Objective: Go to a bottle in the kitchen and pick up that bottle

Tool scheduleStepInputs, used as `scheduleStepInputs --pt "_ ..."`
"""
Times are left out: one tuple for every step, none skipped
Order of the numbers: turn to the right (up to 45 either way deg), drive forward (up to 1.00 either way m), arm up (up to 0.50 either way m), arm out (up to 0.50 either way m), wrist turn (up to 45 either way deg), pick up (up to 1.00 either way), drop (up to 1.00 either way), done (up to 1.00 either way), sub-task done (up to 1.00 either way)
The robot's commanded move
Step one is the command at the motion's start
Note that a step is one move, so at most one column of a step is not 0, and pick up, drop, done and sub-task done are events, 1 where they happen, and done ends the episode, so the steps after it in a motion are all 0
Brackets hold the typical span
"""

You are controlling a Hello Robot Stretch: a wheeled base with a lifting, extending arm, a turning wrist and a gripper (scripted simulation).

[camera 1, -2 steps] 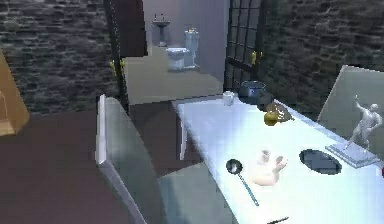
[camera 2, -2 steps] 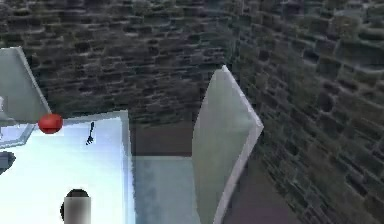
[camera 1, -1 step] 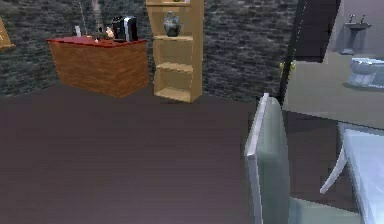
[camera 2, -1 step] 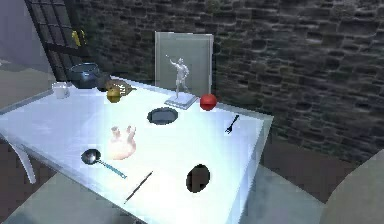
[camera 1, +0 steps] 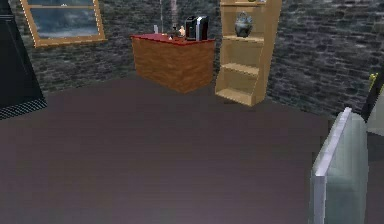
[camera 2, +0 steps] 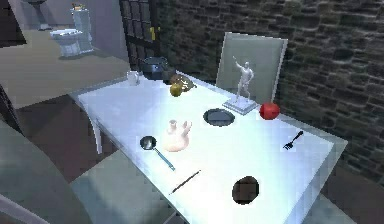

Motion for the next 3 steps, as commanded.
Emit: scheduleStepInputs --pt "0.0 0.0 0.5 0.0 0.0 0.0 0.0 0.0 0.0" --pt "0.0 0.0 0.3 0.0 0.0 0.0 0.0 0.0 0.0" --pt "0.0 0.0 0.0 0.5 0.0 0.0 0.0 0.0 0.0"
